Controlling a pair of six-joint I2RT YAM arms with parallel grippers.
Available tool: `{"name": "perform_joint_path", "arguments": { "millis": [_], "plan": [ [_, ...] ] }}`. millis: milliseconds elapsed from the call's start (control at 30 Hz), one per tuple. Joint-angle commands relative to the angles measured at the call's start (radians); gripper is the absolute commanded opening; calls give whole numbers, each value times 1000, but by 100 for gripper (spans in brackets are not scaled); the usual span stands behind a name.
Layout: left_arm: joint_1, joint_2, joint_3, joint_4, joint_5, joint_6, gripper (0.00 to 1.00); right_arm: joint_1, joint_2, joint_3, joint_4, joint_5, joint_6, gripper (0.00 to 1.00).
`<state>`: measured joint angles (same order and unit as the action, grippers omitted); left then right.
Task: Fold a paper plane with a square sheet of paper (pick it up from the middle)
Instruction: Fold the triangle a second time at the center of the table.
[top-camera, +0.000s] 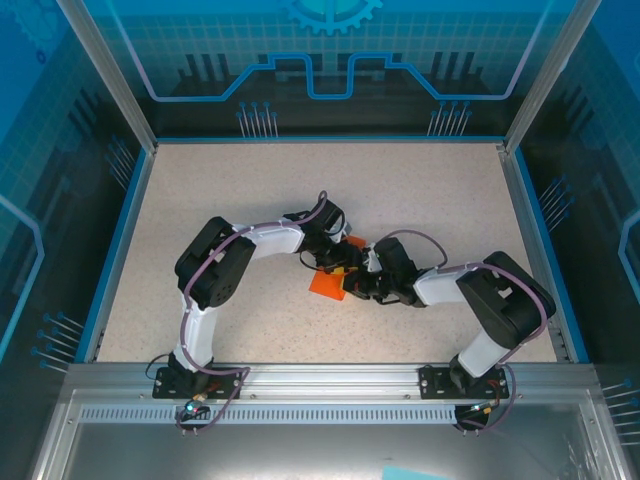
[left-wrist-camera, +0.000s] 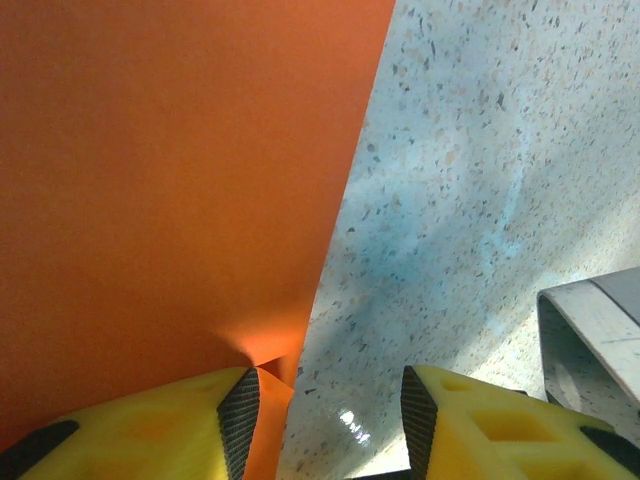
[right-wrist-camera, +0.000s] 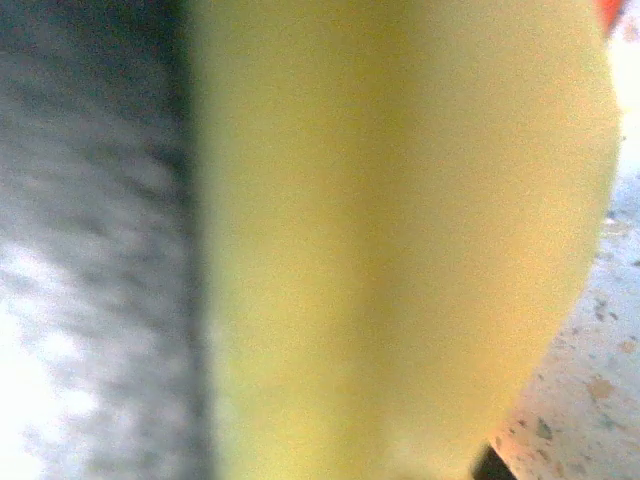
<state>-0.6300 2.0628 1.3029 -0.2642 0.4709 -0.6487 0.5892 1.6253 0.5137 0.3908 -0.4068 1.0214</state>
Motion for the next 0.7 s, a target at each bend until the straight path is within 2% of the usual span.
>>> {"name": "perform_joint_path", "arguments": {
  "millis": [0, 300, 500, 667],
  "plan": [
    [3, 66, -39, -33, -36, 17, 48, 44, -9, -26, -63, -29, -4, 2],
    [4, 69, -24, -23, -10, 20, 48, 52, -44, -31, -143, 11, -46, 3],
    [4, 71, -26, -12, 16, 20, 48, 55, -22, -38, -127, 5, -51, 3],
    [4, 73, -31, 3, 30, 11, 48, 53, -89, -48, -136, 16, -63, 3]
  ]
}}
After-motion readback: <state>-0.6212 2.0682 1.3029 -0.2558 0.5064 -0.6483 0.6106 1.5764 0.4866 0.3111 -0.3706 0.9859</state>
